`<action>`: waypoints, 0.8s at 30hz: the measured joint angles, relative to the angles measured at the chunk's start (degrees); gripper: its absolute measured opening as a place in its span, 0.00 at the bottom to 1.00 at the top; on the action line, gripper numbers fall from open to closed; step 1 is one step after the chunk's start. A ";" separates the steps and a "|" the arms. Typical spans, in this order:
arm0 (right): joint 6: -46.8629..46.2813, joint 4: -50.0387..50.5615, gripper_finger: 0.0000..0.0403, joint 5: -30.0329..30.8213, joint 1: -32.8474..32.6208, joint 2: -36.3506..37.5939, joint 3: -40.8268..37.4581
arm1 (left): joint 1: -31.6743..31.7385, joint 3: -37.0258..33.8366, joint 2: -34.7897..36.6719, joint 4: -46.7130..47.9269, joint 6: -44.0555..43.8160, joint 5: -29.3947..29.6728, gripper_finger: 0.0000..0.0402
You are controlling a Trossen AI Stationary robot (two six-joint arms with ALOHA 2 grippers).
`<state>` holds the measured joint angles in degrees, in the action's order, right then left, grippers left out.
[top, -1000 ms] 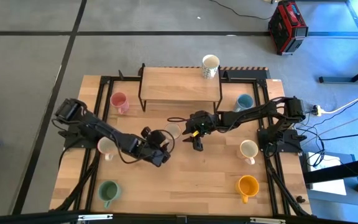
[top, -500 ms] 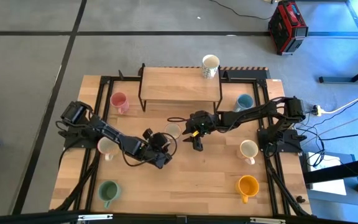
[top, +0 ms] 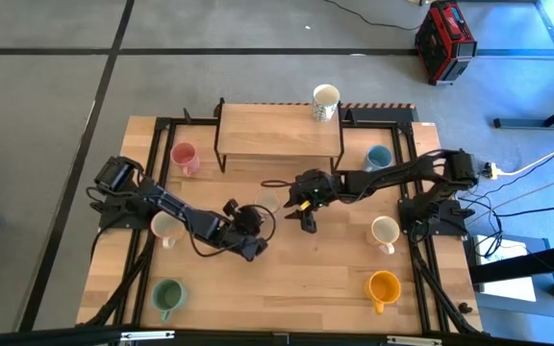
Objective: Place coffee mugs
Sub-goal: Put the gray patterned mug on the shelf
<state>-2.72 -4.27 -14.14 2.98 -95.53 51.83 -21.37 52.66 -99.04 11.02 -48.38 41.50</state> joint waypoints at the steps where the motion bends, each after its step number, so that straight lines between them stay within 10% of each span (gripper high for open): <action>1: 0.00 1.76 0.42 -0.16 0.00 1.64 0.00 | -0.02 0.91 0.14 0.44 0.97 -0.90 0.14; 11: 0.10 17.16 0.42 2.13 0.00 25.05 0.00 | 2.05 18.96 0.41 12.29 8.87 -2.98 0.14; 24: -0.02 33.47 0.42 19.24 0.04 49.71 0.00 | 14.59 41.16 0.48 25.34 18.11 -1.71 0.14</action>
<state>-2.75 29.20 5.10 3.03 -45.81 51.83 -6.78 93.83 -98.56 36.36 -30.27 39.78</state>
